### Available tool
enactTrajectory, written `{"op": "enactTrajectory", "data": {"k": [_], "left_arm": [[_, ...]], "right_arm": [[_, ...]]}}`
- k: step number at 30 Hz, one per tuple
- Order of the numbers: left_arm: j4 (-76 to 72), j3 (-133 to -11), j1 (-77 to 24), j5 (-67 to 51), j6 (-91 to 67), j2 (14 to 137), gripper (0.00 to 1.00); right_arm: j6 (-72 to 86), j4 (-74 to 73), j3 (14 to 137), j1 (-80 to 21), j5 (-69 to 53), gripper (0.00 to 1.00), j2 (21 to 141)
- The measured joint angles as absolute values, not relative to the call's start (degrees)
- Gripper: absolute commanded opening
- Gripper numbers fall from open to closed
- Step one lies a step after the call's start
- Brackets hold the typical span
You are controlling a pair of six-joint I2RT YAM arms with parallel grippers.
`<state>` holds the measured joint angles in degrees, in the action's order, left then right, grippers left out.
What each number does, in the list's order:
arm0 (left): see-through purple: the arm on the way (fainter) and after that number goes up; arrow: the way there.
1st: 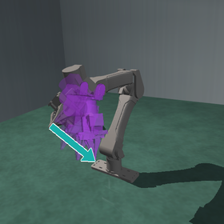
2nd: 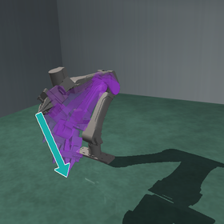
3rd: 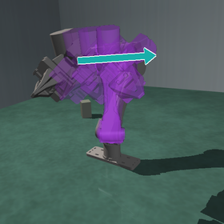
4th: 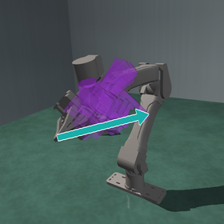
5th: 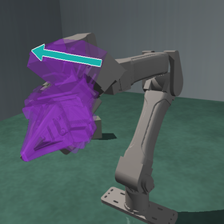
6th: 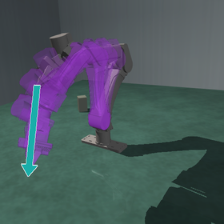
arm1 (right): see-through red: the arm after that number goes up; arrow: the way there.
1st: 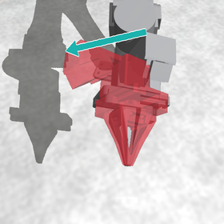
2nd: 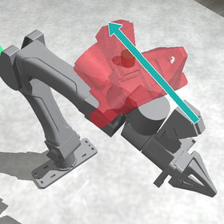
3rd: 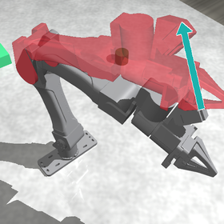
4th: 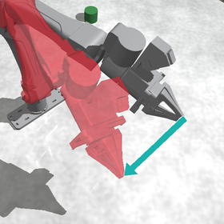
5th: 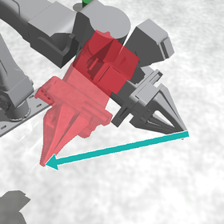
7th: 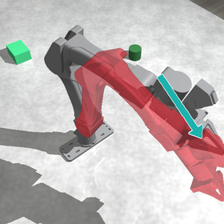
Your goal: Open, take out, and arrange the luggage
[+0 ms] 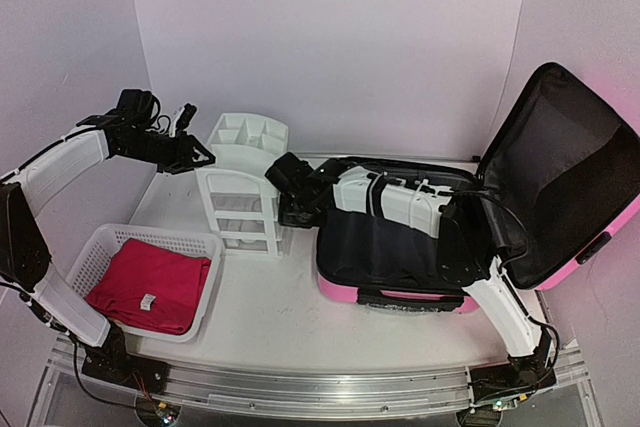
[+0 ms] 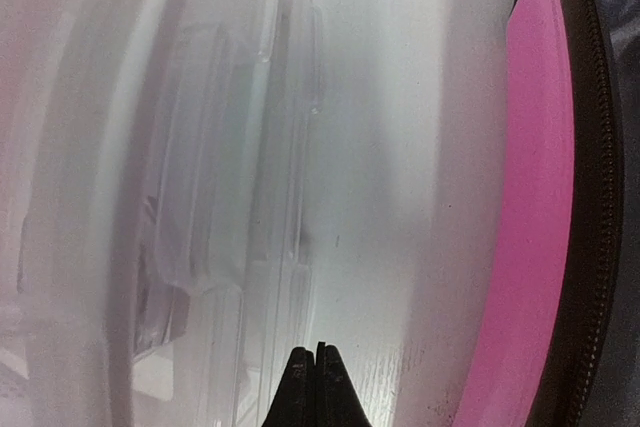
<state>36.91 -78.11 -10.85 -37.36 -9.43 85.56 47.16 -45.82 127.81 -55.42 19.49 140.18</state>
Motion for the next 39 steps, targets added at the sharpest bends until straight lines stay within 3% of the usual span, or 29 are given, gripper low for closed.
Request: {"op": "enactTrajectory", "data": {"k": [17, 27, 39], "left_arm": [[36.6, -78.11, -10.11, -36.75, -9.39, 85.56, 0.31], [35.97, -77.84, -6.61, -36.58, -9.93, 85.56, 0.3], [34.37, -77.76, -0.99, -40.29, -10.98, 87.09, 0.29]], "right_arm": [[54.28, -36.84, 126.69, -52.56, 14.96, 0.0, 142.65], [55.72, -29.36, 126.1, -52.42, 12.14, 0.1, 143.17], [44.8, -32.42, 125.71, -55.35, 13.43, 0.38, 141.88]]}}
